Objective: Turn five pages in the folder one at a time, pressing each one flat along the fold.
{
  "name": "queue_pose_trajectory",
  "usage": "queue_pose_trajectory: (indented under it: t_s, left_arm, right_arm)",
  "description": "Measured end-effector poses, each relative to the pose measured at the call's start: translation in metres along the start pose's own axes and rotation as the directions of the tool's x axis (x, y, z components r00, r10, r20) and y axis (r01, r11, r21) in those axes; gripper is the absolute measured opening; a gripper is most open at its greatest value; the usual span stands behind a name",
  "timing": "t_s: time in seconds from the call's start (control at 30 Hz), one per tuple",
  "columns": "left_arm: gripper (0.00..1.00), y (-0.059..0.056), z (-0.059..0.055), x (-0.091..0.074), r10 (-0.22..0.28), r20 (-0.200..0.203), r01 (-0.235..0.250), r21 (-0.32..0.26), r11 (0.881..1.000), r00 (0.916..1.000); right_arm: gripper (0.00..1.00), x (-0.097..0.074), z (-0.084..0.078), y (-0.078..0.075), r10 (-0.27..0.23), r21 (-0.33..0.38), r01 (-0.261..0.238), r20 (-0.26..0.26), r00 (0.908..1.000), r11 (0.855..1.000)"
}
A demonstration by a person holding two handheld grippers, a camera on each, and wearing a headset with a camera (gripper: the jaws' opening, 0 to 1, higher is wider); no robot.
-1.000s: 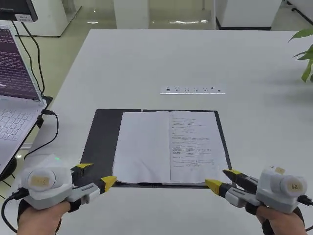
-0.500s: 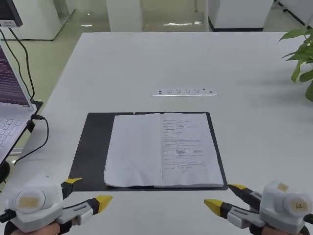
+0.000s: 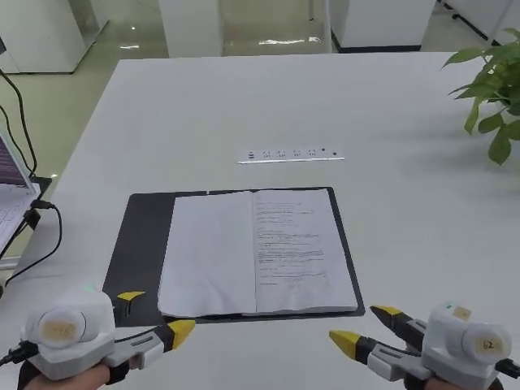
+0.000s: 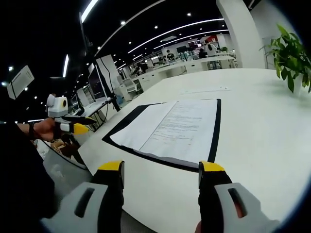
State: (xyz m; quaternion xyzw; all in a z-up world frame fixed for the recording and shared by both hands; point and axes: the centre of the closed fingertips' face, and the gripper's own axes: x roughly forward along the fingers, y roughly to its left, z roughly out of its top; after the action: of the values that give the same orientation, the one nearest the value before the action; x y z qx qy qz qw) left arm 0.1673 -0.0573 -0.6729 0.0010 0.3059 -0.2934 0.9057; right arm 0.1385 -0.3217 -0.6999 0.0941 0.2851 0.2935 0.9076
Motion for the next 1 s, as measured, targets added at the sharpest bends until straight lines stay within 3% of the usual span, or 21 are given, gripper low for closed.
queue_pose_trajectory:
  t_s: [0.3, 0.57, 1.0]
  left_arm:
    - [0.59, -0.022, 0.002, 0.012, -0.042, -0.012, 0.042, 0.033, 0.999, 0.9991]
    - [0.59, -0.031, 0.007, 0.020, -0.060, -0.017, 0.061, 0.045, 0.997, 0.9980]
    - [0.59, -0.065, 0.030, 0.055, -0.138, -0.031, 0.140, 0.093, 0.986, 0.9900]
  right_arm:
    - [0.60, -0.002, 0.004, 0.004, -0.007, 0.005, 0.007, 0.023, 0.9997, 1.000]
    - [0.60, 0.000, 0.000, 0.006, -0.002, -0.001, 0.002, 0.012, 0.9999, 1.000]
    - [0.60, -0.004, -0.002, 0.001, -0.019, 0.018, 0.019, 0.007, 0.9998, 1.000]
